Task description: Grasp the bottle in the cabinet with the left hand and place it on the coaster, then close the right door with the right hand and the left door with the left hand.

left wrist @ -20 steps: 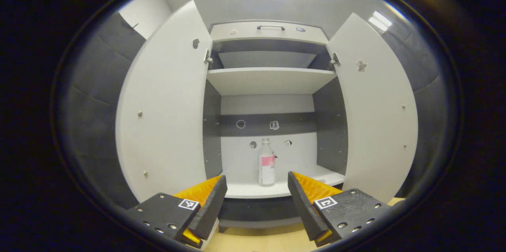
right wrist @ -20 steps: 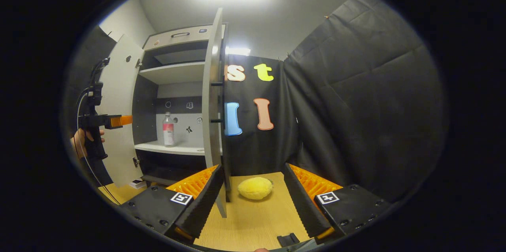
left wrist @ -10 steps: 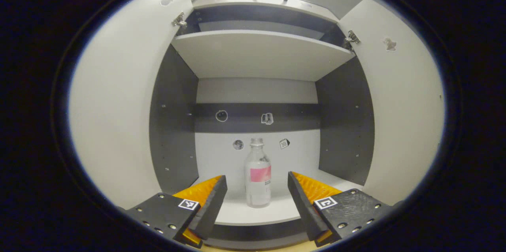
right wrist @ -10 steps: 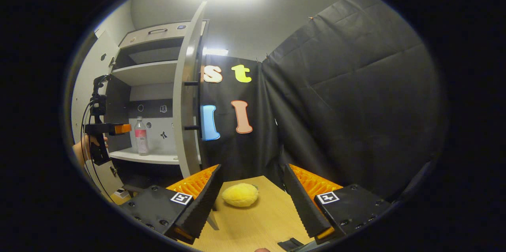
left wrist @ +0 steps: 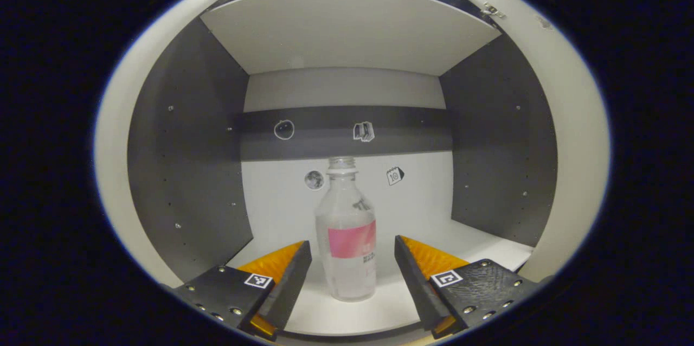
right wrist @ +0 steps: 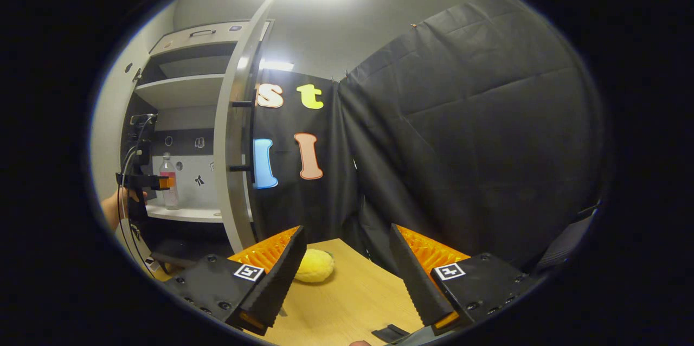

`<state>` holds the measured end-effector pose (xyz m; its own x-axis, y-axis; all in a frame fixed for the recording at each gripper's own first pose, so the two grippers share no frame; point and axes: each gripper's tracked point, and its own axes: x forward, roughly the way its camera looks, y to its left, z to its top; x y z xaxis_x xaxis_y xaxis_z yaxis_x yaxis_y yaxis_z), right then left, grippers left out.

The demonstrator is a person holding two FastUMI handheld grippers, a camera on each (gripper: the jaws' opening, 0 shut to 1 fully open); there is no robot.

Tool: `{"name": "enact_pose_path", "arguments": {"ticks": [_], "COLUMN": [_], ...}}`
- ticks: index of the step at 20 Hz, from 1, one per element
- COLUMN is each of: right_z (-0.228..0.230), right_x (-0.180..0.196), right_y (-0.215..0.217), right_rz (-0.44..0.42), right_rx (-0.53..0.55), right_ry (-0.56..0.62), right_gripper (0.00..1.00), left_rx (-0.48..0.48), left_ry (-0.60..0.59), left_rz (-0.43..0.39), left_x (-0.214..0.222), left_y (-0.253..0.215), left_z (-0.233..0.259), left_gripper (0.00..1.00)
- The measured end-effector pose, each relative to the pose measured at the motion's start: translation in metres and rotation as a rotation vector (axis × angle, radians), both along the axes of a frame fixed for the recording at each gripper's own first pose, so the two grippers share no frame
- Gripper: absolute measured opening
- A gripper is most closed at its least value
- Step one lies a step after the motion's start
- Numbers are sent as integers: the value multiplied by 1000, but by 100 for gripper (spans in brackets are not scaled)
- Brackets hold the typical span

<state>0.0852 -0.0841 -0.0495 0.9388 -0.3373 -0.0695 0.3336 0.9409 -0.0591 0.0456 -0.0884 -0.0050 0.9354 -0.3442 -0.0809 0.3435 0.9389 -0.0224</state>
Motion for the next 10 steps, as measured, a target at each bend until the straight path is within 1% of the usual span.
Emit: {"name": "enact_pose_path", "arguments": {"ticks": [3, 4, 5, 6, 7, 8, 9, 10], "right_z": [0, 0, -1, -1, -3, -3, -3, -2], "right_x": [1, 2, 2, 2, 3, 3, 4, 4], "right_y": [2, 3, 5, 7, 9, 11, 14, 17], "right_rz": [1, 6, 13, 24, 33, 45, 57, 69], "right_rx": [-10, -13, -14, -14, -14, -14, -13, -10], "right_ry": [8, 11, 13, 15, 17, 19, 18, 15], "right_gripper": [98, 98, 95, 95, 95, 96, 98, 98], "left_rx": [-23, -26, -25, -18, -4, 8, 13, 4], "left_ry": [0, 4, 10, 14, 15, 18, 27, 24], "left_rz": [37, 39, 32, 25, 12, 1, -13, -15], "left_x": [3, 4, 0, -3, -3, -5, -7, -11], "left_y": [2, 1, 3, 3, 0, -2, -3, -3], "left_z": [1, 1, 5, 9, 8, 7, 6, 10], "left_gripper": [90, 89, 88, 91, 77, 77, 71, 68]}}
